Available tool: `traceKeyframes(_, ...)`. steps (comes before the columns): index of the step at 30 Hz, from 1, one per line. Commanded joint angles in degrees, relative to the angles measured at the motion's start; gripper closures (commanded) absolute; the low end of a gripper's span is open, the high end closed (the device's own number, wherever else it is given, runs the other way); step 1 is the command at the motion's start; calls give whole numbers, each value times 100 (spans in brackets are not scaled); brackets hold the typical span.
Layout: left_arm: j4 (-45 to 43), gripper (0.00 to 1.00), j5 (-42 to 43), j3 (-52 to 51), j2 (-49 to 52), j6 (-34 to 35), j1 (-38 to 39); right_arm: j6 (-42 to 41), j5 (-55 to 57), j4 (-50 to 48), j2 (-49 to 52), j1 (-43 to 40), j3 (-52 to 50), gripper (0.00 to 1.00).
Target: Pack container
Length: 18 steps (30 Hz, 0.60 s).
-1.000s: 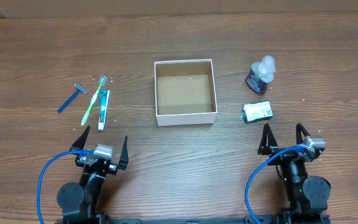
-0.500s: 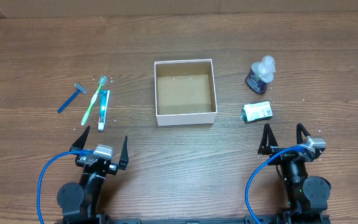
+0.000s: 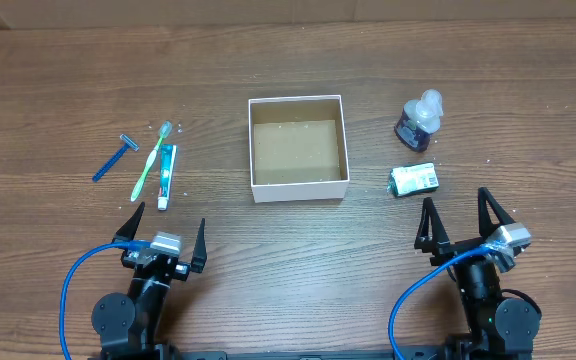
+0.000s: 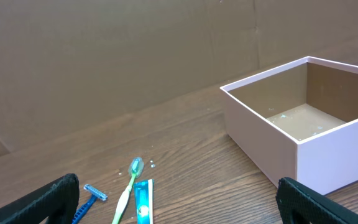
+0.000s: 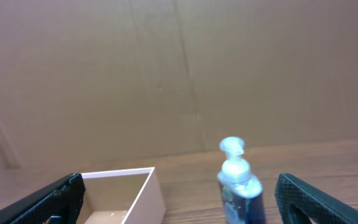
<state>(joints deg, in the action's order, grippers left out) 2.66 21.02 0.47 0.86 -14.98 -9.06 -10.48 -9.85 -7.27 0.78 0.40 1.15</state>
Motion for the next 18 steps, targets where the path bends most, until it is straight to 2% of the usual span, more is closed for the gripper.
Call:
traceKeyframes(1,9,0,-2,-20,-61,83,-31,37,-520,96,466,-11,802,0)
traceKeyframes(3,9,0,-2,-20,-61,83,-31,396,-739,417,1228,-11,1613,0)
traceKeyframes(7,7,0,-2,-20,-61,83,-31,1058,-1001,1838,3377,-11,3801,0)
traceKeyframes(11,9,0,-2,-20,-61,83,-31,2144,-894,4503,6087,-15,6798,0)
traceKeyframes(13,7,0,-2,-20,-61,83,-31,2293,-776,5379,7071,-15,7858,0)
traceKeyframes(15,9,0,-2,-20,-61,83,-31,2293,-778,5786,7899,-15,8553,0)
traceKeyframes(18,9,0,-2,-20,-61,83,-31,2291,-776,5329,8546,-70,8623,0)
